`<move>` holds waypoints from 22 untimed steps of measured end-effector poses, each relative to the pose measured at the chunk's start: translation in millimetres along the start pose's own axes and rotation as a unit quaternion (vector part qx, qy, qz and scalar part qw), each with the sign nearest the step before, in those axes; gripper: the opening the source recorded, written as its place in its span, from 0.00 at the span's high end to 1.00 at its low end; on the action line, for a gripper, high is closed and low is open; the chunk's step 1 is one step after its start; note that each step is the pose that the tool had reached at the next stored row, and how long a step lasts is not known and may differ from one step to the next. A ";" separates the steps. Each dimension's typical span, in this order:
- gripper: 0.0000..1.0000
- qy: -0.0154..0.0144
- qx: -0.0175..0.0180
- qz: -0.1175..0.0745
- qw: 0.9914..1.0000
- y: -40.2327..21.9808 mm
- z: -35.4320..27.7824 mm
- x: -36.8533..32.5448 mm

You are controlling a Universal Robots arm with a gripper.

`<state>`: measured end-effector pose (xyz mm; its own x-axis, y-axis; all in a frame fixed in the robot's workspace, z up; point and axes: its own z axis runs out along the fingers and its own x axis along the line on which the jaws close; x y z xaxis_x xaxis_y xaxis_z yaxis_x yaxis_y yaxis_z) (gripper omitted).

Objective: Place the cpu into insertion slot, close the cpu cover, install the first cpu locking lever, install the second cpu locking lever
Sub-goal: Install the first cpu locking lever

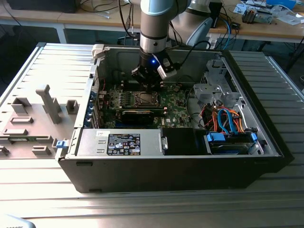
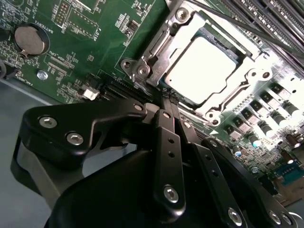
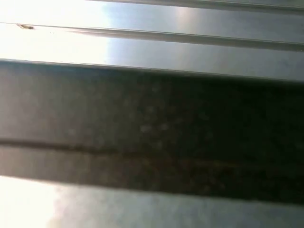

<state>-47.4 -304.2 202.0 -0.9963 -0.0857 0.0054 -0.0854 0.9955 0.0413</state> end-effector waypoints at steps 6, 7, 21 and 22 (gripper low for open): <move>0.89 0.005 -0.001 0.000 1.000 -1.3 2.7 -13.4; 0.89 0.006 -0.001 0.000 1.000 -1.4 2.9 -14.1; 0.89 0.005 -0.002 0.000 1.000 -2.2 -14.5 -14.0; 0.89 0.005 -0.002 0.000 1.000 -5.8 -14.6 -13.7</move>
<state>-33.1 -309.4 216.3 -0.9962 -0.0858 0.0158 -0.0850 0.9954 0.0448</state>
